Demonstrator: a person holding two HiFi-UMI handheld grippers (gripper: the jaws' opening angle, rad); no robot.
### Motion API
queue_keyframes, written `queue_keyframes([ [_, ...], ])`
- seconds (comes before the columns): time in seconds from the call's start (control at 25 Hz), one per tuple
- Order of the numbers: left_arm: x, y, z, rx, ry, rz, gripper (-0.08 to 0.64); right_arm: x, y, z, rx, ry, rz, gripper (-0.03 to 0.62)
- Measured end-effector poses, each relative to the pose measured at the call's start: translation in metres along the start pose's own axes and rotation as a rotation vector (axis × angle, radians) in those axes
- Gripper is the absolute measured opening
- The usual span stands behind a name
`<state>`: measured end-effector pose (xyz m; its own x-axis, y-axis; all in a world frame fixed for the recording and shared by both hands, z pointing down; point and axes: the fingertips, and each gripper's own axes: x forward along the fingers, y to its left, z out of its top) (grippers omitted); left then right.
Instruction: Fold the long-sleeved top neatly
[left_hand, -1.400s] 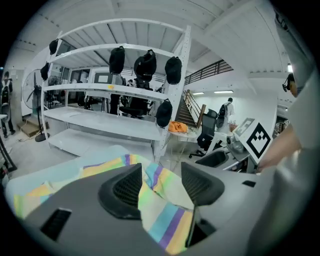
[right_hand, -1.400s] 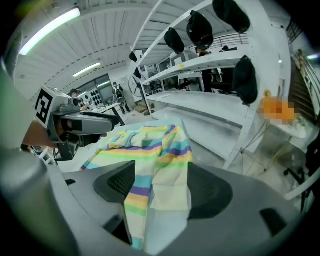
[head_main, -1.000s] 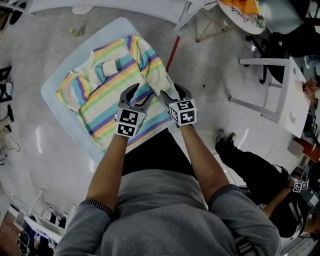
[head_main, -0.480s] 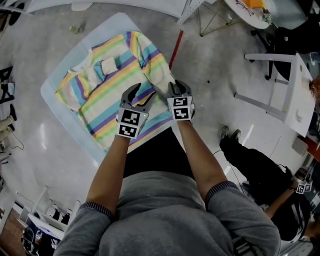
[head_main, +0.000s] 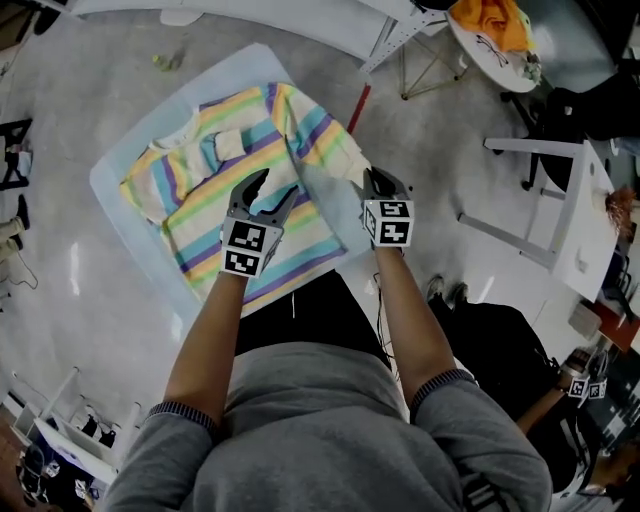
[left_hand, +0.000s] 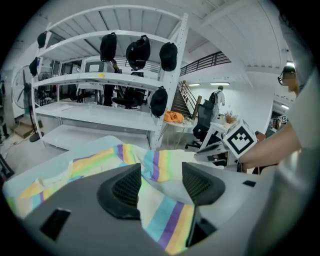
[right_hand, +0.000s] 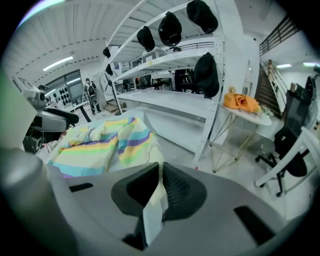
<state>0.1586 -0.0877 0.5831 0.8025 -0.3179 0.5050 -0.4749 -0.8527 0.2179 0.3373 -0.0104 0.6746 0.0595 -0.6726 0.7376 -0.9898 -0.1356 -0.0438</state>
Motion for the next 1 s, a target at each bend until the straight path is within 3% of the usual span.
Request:
queue_keyframes([
  [0.16,-0.008,0.012,0.023,0.01,-0.039,0.03,0.282,-0.01,-0.025,0.037,0.01,-0.033,0.009,0.034],
  [0.48,-0.029,0.027,0.071,0.025,-0.115,0.071,0.282,-0.035,-0.032,0.12,-0.012,-0.061,0.119,0.034],
  [0.76,-0.056,0.038,0.103,0.034,-0.173,0.104,0.282,-0.065,0.003,0.183,-0.07,-0.094,0.208,0.034],
  [1.0,-0.08,0.056,0.112,0.036,-0.207,0.153,0.282,-0.069,0.054,0.214,-0.187,-0.114,0.316,0.034],
])
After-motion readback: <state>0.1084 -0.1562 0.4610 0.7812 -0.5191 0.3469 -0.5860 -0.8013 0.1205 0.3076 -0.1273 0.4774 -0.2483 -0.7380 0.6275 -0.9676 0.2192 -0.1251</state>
